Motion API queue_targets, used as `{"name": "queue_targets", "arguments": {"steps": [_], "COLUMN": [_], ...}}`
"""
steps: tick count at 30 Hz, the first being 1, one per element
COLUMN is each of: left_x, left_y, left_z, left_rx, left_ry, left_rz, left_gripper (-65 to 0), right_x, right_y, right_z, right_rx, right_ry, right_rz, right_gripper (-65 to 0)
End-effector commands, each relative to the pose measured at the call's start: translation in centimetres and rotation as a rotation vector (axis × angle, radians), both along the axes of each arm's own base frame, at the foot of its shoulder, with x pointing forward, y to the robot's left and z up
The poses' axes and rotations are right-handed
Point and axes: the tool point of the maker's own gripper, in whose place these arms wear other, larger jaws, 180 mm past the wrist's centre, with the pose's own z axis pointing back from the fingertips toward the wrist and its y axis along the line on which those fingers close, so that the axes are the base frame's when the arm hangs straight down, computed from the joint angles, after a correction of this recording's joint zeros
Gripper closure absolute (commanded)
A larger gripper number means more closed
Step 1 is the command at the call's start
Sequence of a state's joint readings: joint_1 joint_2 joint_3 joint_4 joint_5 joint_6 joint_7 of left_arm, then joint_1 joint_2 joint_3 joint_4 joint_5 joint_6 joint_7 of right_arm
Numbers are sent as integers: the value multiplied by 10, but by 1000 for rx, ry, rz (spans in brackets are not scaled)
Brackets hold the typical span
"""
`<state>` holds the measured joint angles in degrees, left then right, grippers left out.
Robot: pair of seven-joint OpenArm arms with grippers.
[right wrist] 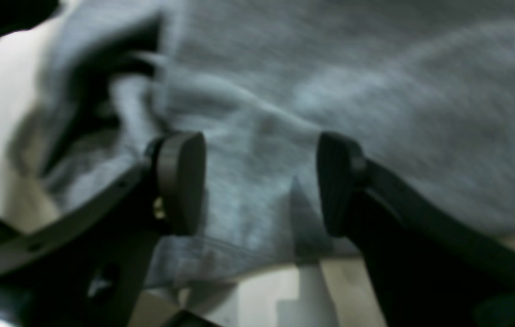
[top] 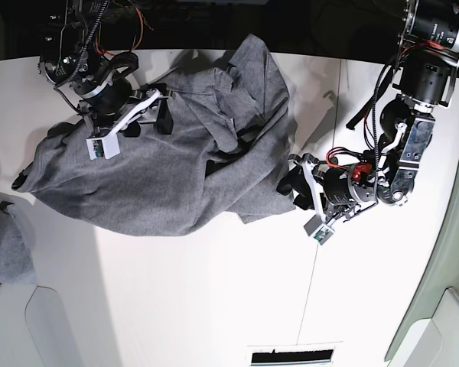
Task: Layout the t-shirt on the table in an organized manner, then fold the t-shirt properly
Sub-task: 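Lay the shirt down and regrasp its edges with both grippers, then drag the shirt flat across the table with both grippers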
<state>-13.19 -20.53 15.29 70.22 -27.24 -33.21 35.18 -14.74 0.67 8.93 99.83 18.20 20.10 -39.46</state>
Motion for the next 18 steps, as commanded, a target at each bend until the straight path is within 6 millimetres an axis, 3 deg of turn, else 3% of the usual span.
{"name": "queue_targets", "arguments": {"steps": [1,8,15,16,18], "left_x": [23,46,41,41,42], "left_y": [-5,-9,-3,-3,-3], "left_z": [20,6,-12,-12,-12], "left_rx": [-30,12,29,31,32], "left_ry": [-69,-87,-59,-59,-60], "left_rz": [16,69,80,80,81], "left_gripper": [-342,-342,-338,-309,-175], "right_x": [8,-5,-4,-3,-2], "right_y": [-1,-8,-8,-8,-8], "right_z": [9,-3,-2,-2,-1], "right_rx": [-1,-49,-49,-49,-47], "right_ry": [-44,-4,-7,-10,-19], "right_rz": [-4,-10,-10,-11,-15], "right_gripper": [-381,-380,-380,-380,-380]}}
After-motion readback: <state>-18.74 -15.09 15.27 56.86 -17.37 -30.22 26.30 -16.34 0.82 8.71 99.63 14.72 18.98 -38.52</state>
